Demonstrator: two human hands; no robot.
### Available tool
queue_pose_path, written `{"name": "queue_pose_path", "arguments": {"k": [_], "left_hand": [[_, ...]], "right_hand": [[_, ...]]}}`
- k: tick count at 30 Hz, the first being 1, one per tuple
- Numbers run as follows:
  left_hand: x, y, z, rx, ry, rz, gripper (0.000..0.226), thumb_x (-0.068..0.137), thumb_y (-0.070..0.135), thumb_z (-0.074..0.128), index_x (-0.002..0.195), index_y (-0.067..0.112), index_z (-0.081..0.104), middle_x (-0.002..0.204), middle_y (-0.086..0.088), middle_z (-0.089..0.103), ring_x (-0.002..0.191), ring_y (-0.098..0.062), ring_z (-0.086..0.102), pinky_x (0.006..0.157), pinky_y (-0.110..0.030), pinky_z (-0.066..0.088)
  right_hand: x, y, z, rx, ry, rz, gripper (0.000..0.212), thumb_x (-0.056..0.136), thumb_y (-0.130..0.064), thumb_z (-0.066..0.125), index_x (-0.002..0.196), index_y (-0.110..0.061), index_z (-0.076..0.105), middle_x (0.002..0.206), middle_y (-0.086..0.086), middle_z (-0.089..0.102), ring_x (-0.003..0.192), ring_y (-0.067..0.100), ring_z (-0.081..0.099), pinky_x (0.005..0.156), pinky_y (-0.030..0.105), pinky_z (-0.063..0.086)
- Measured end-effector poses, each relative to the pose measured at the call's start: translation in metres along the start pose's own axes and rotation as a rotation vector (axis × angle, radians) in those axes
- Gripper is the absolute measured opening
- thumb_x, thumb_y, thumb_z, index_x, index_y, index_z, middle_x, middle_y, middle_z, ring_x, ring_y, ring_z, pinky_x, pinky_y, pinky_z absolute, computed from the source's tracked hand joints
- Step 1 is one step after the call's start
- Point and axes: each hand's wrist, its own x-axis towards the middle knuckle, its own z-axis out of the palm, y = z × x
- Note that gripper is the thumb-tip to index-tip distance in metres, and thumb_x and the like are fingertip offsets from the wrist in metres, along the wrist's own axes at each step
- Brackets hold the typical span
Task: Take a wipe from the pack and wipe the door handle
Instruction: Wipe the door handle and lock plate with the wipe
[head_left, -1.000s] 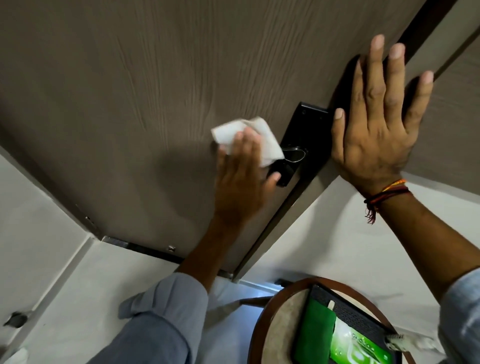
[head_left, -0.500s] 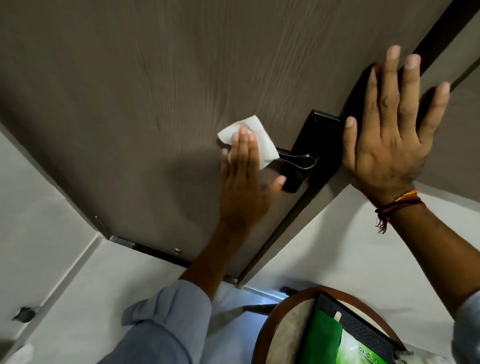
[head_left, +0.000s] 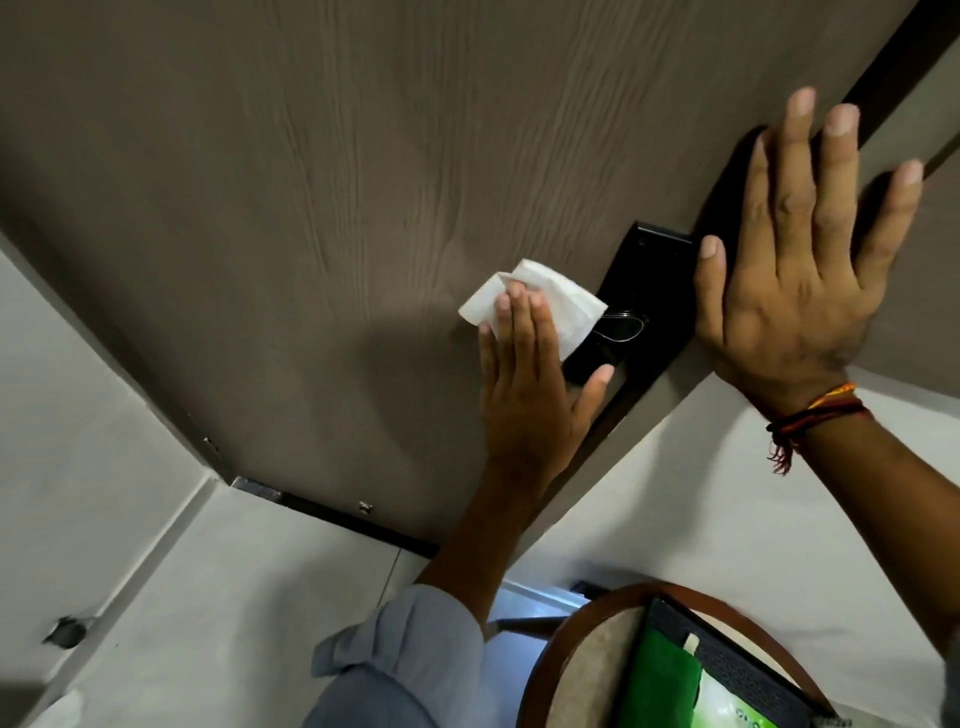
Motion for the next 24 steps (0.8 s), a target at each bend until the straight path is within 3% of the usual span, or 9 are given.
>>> {"name": "queue_pose_path", "arguments": {"k": [2,6,10,12,15,19,20,22,24], "left_hand": [[0.002,0.01,-0.001,-0.018,-0.002,-0.036,0.093,0.104,0.062,0.045,0.161,0.002,0.004,0.172,-0.018,0.004,0.163,-0.029,0.0,0.135,-0.047,0.008],[0.002,0.04,0.003,-0.091,0.028,-0.19,0.091,0.105,0.057,0.046,0.162,-0.001,0.004,0.173,-0.022,0.005,0.163,-0.034,0.004,0.135,-0.05,0.012],[-0.011,0.066,0.004,-0.086,-0.049,0.005,0.087,0.102,0.042,0.053,0.162,0.004,0.003,0.173,-0.02,0.012,0.163,-0.032,0.002,0.134,-0.051,0.014],[-0.015,0.064,0.002,-0.127,-0.046,0.029,0.077,0.106,0.038,0.049,0.162,0.005,0.006,0.172,-0.019,0.018,0.163,-0.029,0.004,0.134,-0.052,0.017],[-0.019,0.059,-0.004,-0.157,-0.052,0.058,0.067,0.112,0.04,0.032,0.163,0.013,-0.002,0.172,-0.01,0.005,0.164,-0.025,0.003,0.135,-0.047,0.011],[-0.027,0.054,-0.018,-0.246,-0.143,0.117,0.065,0.113,0.041,0.026,0.163,0.011,-0.002,0.172,-0.011,0.002,0.163,-0.025,0.001,0.135,-0.046,0.009],[-0.028,0.053,-0.022,-0.277,-0.166,0.118,0.064,0.113,0.04,0.028,0.162,0.009,0.002,0.171,-0.012,0.006,0.162,-0.027,0.005,0.135,-0.048,0.012],[-0.033,0.053,-0.03,-0.318,-0.172,0.128,0.059,0.109,0.028,0.045,0.157,-0.001,0.025,0.166,-0.018,0.024,0.158,-0.034,0.022,0.13,-0.057,0.025],[-0.043,0.049,-0.035,-0.298,-0.082,0.157,0.048,0.103,0.016,0.057,0.143,-0.008,0.05,0.153,-0.027,0.05,0.147,-0.043,0.045,0.12,-0.066,0.04]], "right_hand": [[0.002,0.0,-0.003,-0.043,0.006,-0.016,0.067,0.11,-0.036,0.033,0.169,-0.006,0.024,0.177,0.01,0.021,0.164,0.02,-0.005,0.134,0.044,-0.013],[0.005,-0.001,-0.008,-0.016,-0.022,-0.033,0.064,0.109,-0.033,0.035,0.166,-0.004,0.03,0.177,0.011,0.021,0.164,0.021,-0.003,0.133,0.044,-0.014],[-0.002,0.0,-0.018,0.219,-0.071,-0.097,0.058,0.109,-0.03,0.042,0.158,0.001,0.045,0.172,0.016,0.036,0.164,0.029,0.015,0.134,0.043,-0.011],[-0.013,-0.008,-0.028,0.412,-0.157,-0.132,0.049,0.109,-0.026,0.049,0.142,0.006,0.063,0.159,0.023,0.053,0.154,0.039,0.041,0.135,0.046,-0.001],[-0.016,-0.026,-0.038,0.417,-0.232,-0.061,0.041,0.107,-0.026,0.054,0.122,0.006,0.075,0.142,0.027,0.066,0.132,0.041,0.062,0.131,0.055,0.024],[-0.012,-0.045,-0.055,0.452,-0.354,0.019,0.066,0.114,-0.035,0.024,0.102,0.002,0.078,0.125,0.027,0.071,0.119,0.041,0.066,0.124,0.054,0.039],[-0.014,-0.048,-0.058,0.495,-0.398,0.063,0.067,0.114,-0.033,0.022,0.103,0.003,0.077,0.119,0.026,0.072,0.115,0.04,0.067,0.12,0.052,0.045],[-0.022,-0.053,-0.064,0.606,-0.384,0.159,0.05,0.108,-0.03,0.04,0.1,0.003,0.077,0.104,0.022,0.072,0.097,0.036,0.068,0.093,0.04,0.057],[-0.035,-0.048,-0.07,0.76,-0.413,0.25,0.041,0.101,-0.033,0.05,0.094,-0.001,0.075,0.094,0.015,0.069,0.084,0.026,0.062,0.073,0.025,0.045]]}}
